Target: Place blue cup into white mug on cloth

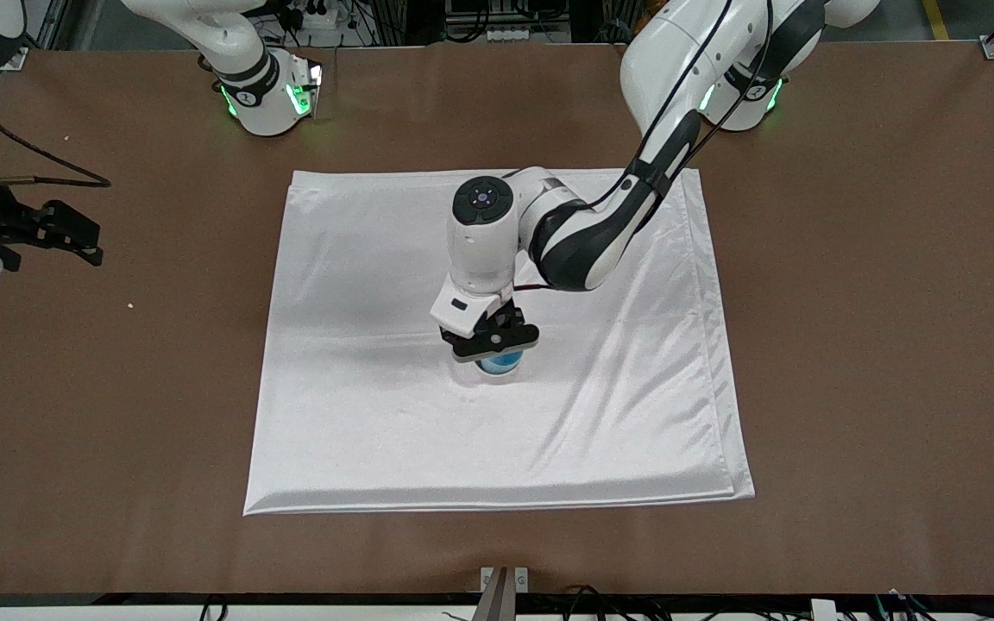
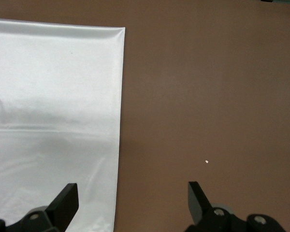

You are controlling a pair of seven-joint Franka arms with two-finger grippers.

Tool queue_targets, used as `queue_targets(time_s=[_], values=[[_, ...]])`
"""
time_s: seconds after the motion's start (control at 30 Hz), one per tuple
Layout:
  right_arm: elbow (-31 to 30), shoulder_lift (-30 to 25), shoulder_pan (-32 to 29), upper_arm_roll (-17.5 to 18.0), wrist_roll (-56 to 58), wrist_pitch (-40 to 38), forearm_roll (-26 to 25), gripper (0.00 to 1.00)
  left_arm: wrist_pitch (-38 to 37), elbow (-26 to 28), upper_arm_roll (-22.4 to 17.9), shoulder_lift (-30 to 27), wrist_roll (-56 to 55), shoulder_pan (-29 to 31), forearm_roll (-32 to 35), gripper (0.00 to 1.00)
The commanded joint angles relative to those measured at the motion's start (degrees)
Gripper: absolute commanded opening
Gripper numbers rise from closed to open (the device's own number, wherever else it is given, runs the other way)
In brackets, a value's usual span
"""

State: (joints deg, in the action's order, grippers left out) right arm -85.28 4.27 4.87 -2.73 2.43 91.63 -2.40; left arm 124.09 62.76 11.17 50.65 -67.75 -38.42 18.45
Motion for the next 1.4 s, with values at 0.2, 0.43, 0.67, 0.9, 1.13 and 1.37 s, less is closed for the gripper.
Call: queue_targets(time_s=[0.2, 0.43, 0.67, 0.9, 1.13, 1.37], values=[[-1.7, -1.6, 0.5, -0.4, -1.2, 0.0, 0.0, 1.0, -5.4, -0.2, -0.8, -3.6, 0.1, -0.1, -1.3, 1.0], [-1.6, -1.6, 0.4, -0.4, -1.2, 0.0, -0.1, 1.0, -13.5, 1.7, -0.7, -9.1, 0.6, 0.4, -1.0, 1.0], [-1.6, -1.6, 0.5, -0.4, -0.9, 0.0, -0.1, 1.0, -16.5, 15.1, 0.4, -23.1, 5.8, 4.1, -1.6, 1.0], [-1.6, -1.6, 0.5, -0.4, -0.9, 0.1, -0.1, 1.0, -15.4, 30.8, 1.8, -40.6, 17.9, 11.4, -8.5, 1.0], [-1.6, -1.6, 0.5, -0.4, -0.9, 0.1, -0.1, 1.0, -15.5, 39.3, 1.8, -52.0, 28.7, 18.5, -12.9, 1.0], [-1.5, -1.6, 0.6, -0.4, -1.0, 0.2, -0.1, 1.0, -15.6, 44.2, 1.5, -59.0, 39.2, 25.4, -16.8, 1.0]])
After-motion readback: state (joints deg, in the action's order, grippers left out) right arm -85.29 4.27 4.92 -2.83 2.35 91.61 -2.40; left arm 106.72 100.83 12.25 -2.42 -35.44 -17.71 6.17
